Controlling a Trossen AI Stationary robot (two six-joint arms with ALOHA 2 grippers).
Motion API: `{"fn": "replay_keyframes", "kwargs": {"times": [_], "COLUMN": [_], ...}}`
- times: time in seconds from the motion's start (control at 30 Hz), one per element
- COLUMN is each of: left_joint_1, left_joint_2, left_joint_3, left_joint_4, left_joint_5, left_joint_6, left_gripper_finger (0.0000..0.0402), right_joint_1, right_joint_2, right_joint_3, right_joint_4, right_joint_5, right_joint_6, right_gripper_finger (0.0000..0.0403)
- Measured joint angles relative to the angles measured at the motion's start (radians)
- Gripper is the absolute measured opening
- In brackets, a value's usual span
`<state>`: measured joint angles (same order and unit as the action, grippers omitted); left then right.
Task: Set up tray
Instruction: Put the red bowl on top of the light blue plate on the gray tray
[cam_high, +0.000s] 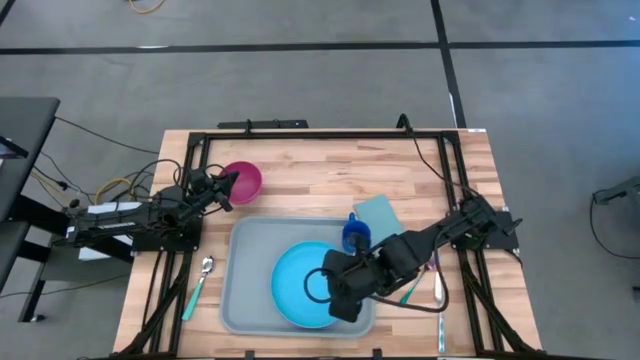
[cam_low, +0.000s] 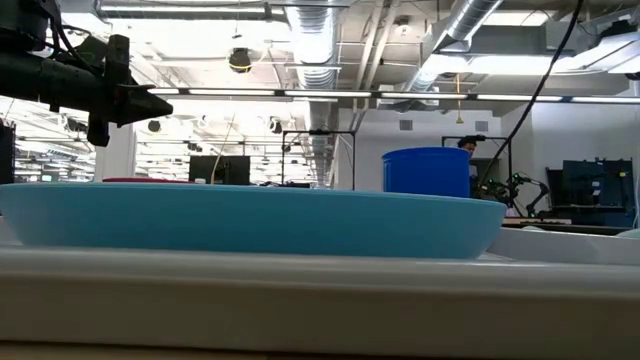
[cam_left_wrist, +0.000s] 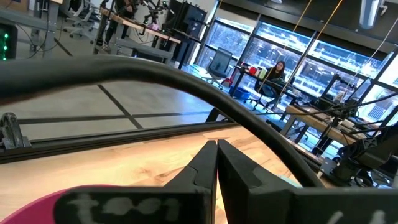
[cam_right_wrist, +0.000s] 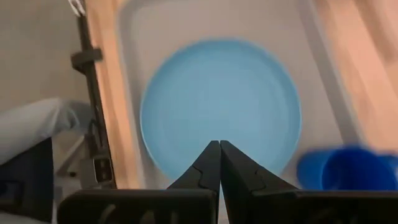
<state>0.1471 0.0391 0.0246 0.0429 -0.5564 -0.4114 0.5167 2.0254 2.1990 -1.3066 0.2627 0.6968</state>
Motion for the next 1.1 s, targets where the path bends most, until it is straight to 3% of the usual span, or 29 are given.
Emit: {"fn": "replay_keyframes", "kwargs": {"times": [0.47,1.1], "left_joint_1": [0.0,0.0], "left_joint_2": [0.0,0.0], "left_joint_3": [0.0,0.0], "left_joint_4": [0.0,0.0], "left_joint_5": [0.0,0.0], "left_joint_6": [0.0,0.0], "left_gripper_finger": [0.0,0.0], "right_joint_1": [-0.002,-0.009], "right_joint_2": [0.073,0.073], "right_joint_3": [-0.001,-0.001], "right_joint_4": [-0.038,-0.032], "right_joint_5": [0.029,0.054], "right_joint_6": [0.036,0.03], "right_gripper_finger": [0.0059,0.0064]}}
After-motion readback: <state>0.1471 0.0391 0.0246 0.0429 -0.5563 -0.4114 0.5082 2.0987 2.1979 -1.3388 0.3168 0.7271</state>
